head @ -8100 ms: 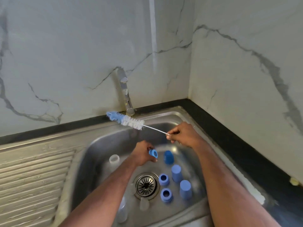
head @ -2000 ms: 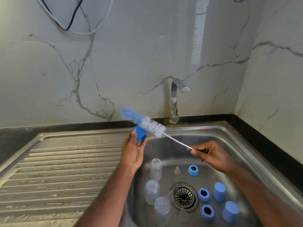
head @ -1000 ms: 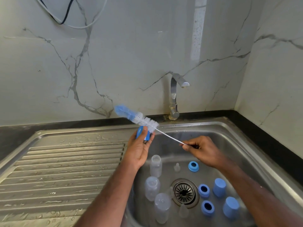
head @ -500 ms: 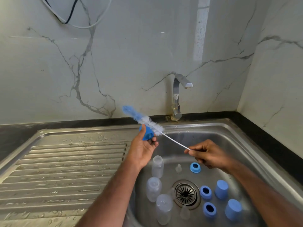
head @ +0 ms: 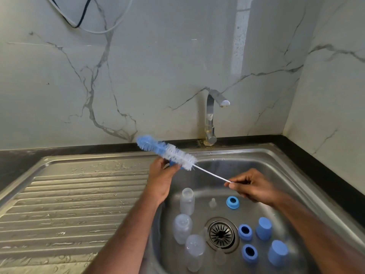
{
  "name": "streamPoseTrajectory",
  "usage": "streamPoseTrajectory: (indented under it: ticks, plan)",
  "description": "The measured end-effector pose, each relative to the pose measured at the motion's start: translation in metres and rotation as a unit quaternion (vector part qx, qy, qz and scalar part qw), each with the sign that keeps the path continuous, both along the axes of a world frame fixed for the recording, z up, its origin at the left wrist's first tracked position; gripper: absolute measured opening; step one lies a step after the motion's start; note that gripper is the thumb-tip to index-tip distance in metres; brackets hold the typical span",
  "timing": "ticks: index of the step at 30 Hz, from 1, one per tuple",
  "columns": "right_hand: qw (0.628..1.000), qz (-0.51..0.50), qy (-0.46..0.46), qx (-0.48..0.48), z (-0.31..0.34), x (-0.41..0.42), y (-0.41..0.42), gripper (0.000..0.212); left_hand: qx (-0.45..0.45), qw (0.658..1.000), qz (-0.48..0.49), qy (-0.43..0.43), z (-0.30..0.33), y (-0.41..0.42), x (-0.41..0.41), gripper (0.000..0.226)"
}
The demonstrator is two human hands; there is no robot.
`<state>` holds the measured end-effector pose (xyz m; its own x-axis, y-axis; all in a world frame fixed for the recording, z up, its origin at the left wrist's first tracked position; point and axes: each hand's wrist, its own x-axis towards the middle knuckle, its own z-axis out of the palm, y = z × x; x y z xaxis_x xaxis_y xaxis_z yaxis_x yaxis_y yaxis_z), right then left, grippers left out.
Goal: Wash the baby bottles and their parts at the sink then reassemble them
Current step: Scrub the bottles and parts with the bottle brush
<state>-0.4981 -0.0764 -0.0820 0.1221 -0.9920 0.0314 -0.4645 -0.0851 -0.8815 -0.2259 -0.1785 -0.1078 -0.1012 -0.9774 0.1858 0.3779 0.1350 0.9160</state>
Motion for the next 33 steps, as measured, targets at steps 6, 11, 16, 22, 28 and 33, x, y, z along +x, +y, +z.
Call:
streamPoseTrajectory:
  ticks: [6,11,16,22,28,33]
  plan:
    - [0.992,-0.051,0.072,-0.091,0.000,0.032,-0.011,0.015,-0.061,0.991,0.056,-0.109,0.002,0.010,-0.014,0.054]
    - [0.997,-0.019,0.050,-0.054,0.003,-0.001,0.001,0.015,-0.062,0.989,0.097,-0.095,0.000,0.002,-0.003,0.052]
    - [0.990,-0.054,0.071,-0.107,-0.006,0.031,-0.014,0.014,-0.086,0.990,0.049,-0.099,0.000,0.010,-0.019,0.051]
    - [1.000,-0.016,-0.013,-0.017,-0.003,-0.006,-0.003,0.017,0.016,0.981,-0.056,0.187,0.005,-0.001,0.005,0.050]
    - [0.997,-0.023,-0.007,-0.074,-0.002,0.032,-0.010,0.016,0.086,0.972,-0.140,0.168,0.010,0.011,-0.010,0.046]
    - [0.996,0.010,-0.079,0.030,0.000,0.002,-0.001,0.017,0.086,0.965,-0.173,0.176,0.012,0.007,0.009,0.045]
